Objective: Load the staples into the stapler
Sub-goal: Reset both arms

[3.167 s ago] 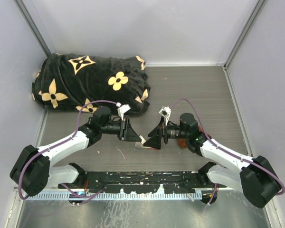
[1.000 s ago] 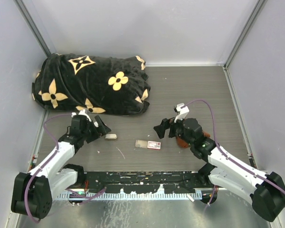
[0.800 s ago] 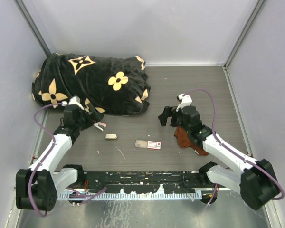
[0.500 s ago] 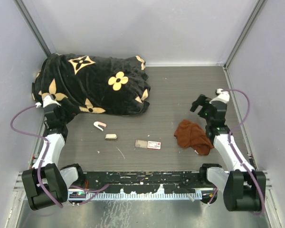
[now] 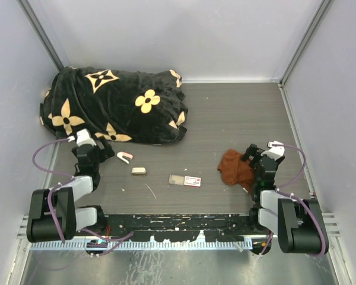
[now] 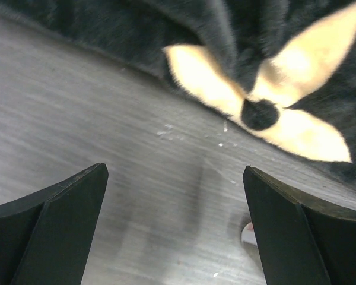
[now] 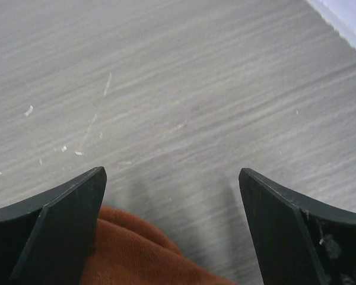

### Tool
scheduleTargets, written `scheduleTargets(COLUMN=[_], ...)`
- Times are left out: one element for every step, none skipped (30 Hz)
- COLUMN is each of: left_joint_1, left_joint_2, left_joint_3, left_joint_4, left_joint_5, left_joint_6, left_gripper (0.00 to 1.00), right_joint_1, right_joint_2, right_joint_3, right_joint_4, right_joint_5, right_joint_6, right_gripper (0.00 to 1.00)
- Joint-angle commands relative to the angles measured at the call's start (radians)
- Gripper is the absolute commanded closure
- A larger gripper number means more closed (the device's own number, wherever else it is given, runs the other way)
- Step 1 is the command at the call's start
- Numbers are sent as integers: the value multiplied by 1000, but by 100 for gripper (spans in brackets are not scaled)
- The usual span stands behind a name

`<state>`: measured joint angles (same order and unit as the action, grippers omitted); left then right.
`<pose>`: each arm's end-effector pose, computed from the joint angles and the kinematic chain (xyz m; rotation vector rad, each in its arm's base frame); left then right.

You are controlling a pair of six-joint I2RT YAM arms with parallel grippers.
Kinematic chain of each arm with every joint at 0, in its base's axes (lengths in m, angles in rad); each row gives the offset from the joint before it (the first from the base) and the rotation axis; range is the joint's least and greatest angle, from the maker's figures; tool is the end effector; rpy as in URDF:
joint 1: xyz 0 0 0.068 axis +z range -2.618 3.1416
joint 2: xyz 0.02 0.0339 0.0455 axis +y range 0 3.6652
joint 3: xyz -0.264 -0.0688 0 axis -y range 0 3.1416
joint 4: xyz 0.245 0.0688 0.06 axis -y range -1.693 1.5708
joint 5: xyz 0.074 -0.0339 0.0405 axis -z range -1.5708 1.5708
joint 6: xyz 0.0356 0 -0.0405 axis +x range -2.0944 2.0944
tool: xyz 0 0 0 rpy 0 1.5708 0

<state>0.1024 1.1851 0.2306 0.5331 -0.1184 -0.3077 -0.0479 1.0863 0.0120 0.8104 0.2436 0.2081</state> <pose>0.2095 0.0258 0.1481 -0.4794 1.9305 -0.0147 0.1707 -0.0168 0.1320 0.4015 1.7835 -0.1106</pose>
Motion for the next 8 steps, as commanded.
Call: scheduleTargets(left_joint_1=[-76,-87,-90,-90,-90,-90,-91,-91], left_joint_2=[54,54,55,56,55,54,52,51], left_joint_3=[59,61,60,61,61,60,59,56], left_joint_4=[182,182,182,182,183,182,183,184], left_joint_5=[-125,-139,-151,-155,-155,-158,-163,-179], left_joint_6=[95,98,98,96,96,96,93,81], left_gripper=[0,0,1,0,0,0,0,1], right_joint_1=[2,2,2,2,2,2,2,2], right_joint_2=[46,46,49,50,52,53,53,54], right_joint_3=[34,36,38,40,41,43,42,43], right_joint_4=[248,243,239,238,236,236,233,234], right_joint_5=[15,10,12,17,20,21,22,23], right_joint_6=[-43,-43,-43,-42,-42,-42,-42,-42], right_gripper=[0,0,0,0,0,0,0,0])
